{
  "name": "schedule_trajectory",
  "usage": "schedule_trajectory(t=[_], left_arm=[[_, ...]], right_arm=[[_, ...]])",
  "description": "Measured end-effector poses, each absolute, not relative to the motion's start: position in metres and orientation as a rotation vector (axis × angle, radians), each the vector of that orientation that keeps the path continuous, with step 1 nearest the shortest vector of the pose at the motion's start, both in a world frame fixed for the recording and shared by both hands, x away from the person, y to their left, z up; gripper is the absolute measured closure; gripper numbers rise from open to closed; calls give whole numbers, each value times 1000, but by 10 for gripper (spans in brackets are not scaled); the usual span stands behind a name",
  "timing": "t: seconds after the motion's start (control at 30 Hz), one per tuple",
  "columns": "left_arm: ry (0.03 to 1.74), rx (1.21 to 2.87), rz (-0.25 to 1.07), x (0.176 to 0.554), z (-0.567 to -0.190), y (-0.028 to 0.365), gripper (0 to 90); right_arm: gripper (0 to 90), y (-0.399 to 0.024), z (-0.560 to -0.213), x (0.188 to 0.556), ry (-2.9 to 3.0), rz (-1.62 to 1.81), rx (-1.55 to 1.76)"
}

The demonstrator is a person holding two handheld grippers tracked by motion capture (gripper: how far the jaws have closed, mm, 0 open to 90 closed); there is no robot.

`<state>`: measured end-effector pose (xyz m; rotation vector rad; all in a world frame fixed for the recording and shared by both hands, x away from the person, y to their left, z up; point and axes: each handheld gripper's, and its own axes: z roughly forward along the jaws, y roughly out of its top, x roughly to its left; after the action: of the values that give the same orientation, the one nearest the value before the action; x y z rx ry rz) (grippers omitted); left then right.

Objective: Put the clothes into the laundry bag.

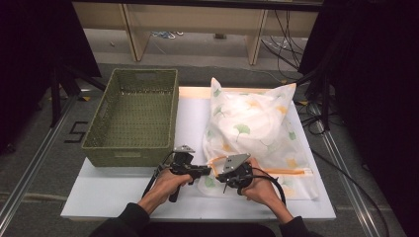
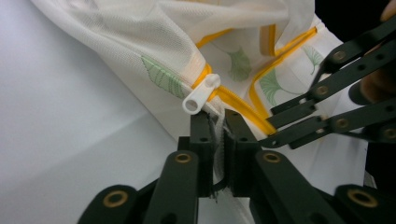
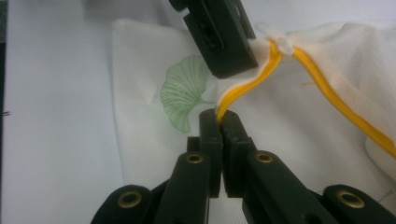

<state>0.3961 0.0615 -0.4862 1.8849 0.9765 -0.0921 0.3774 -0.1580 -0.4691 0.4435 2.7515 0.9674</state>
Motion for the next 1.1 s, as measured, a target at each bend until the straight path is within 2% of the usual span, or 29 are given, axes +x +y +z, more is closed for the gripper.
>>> schedule_trajectory(t=[0.2,0.47,0.53,0.7,0.9,1.1], left_arm=[[918,1916,12,386,-478,58,866],[874,1937,59,381,-472,60,872],[874,1954,72,378,-472,59,873],[829,1999,126,368,-470,53,873],[762,2035,154,361,-467,44,870],[721,2046,168,360,-464,43,858]], right_arm=[[897,-159,-477,380,2736,962,481],[753,-176,-457,379,2667,1054,537],[762,-180,-451,378,2643,1065,564],[857,-179,-440,376,2594,1136,530],[899,-165,-445,383,2607,1128,522],[900,-155,-461,387,2630,1063,572]])
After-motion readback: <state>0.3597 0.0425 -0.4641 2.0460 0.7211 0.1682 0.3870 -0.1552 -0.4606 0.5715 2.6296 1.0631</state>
